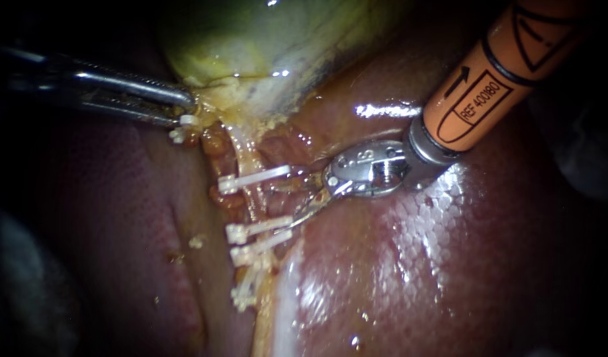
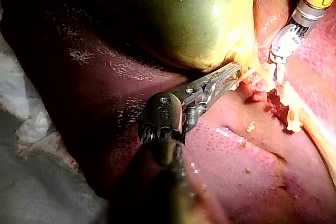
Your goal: Go to the cutting position right tube
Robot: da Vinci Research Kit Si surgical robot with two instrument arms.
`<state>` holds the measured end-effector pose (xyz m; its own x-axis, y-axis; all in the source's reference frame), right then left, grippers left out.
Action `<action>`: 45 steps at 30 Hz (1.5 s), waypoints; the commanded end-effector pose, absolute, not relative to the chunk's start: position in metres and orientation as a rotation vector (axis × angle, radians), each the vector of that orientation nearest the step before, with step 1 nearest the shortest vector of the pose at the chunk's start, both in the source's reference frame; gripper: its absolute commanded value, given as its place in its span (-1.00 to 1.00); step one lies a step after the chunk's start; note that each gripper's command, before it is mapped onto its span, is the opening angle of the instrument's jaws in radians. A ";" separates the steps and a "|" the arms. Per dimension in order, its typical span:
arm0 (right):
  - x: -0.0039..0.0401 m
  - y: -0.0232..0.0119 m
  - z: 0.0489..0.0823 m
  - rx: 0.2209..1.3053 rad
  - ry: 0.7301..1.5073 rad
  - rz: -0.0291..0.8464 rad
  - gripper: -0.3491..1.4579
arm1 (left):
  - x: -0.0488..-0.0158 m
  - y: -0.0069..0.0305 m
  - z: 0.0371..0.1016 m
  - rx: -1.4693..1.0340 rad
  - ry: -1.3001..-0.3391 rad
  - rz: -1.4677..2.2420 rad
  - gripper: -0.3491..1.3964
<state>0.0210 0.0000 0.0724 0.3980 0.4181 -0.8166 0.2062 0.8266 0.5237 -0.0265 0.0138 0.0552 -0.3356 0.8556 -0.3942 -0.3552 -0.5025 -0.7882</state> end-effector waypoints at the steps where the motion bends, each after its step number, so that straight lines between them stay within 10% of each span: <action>1: 0.0210 0.0000 0.0723 0.617 1.174 0.147 0.98 | -0.0265 0.0138 0.0552 -1.055 -0.760 1.924 -1.00; 45: 0.0182 -0.0028 0.0615 0.936 1.059 0.375 0.94 | -0.0260 0.0138 0.0550 -1.055 -0.763 1.925 -1.00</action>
